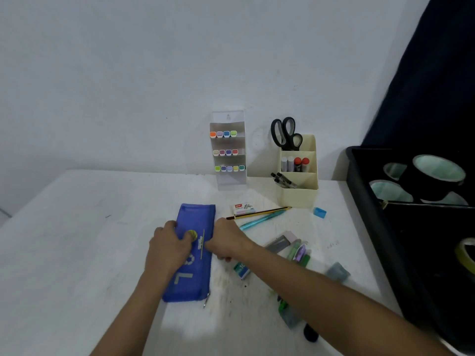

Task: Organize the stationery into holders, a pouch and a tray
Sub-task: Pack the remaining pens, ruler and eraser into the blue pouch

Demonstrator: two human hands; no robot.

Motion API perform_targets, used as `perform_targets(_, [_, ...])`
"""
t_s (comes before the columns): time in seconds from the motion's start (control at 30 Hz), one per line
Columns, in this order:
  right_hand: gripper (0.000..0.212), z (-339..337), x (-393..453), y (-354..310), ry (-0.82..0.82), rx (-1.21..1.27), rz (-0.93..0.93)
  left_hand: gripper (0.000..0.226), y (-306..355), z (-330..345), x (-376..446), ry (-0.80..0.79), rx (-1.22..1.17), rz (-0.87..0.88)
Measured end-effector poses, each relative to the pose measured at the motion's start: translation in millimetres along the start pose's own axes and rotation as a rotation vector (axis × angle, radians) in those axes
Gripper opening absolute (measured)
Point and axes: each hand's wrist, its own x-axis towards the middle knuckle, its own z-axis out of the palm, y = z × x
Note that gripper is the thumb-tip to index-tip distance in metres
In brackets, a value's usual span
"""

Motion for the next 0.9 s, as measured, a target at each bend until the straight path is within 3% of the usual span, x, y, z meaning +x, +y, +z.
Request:
perform_targets(0.23, [0.023,-4.1,-0.9,4.8,0.208,0.242,-0.198,0.040,28.0,-25.1,-9.8,0.015,-0.441,-0.057])
perform_targets(0.37, [0.035,-31.3,-7.5,8.1,0.309,0.227,-0.245,0.029,56.2,-36.8,-16.9,-0.079,-0.730,-0.098])
perform_targets(0.47, [0.041,-57.3,-22.9,11.5,0.288,0.302,-0.276,0.016,81.0,-38.9,-30.1,-0.211,-0.889,-0.115])
perform_targets(0.57, [0.053,-85.5,-45.9,16.5,0.264,0.349,-0.221,0.025,111.5,-26.7,-46.9,-0.305,-0.820,-0.111])
perform_targets(0.63, [0.055,-102.9,-61.7,26.0,0.277,0.299,-0.170,0.027,125.9,-11.2,-57.3,-0.317,-0.717,-0.010])
perform_targets(0.73, [0.039,-127.7,-85.1,47.7,0.286,0.258,-0.152,0.026,141.6,3.3,-77.6,-0.316,-0.593,0.201])
perform_targets(0.8, [0.034,-144.0,-98.6,62.0,0.315,0.157,-0.099,0.042,151.5,7.2,-93.9,-0.354,-0.618,0.268])
perform_targets(0.9, [0.040,-161.7,-113.9,80.9,0.314,0.079,0.000,0.068,166.3,19.9,-109.0,-0.586,-0.475,0.358])
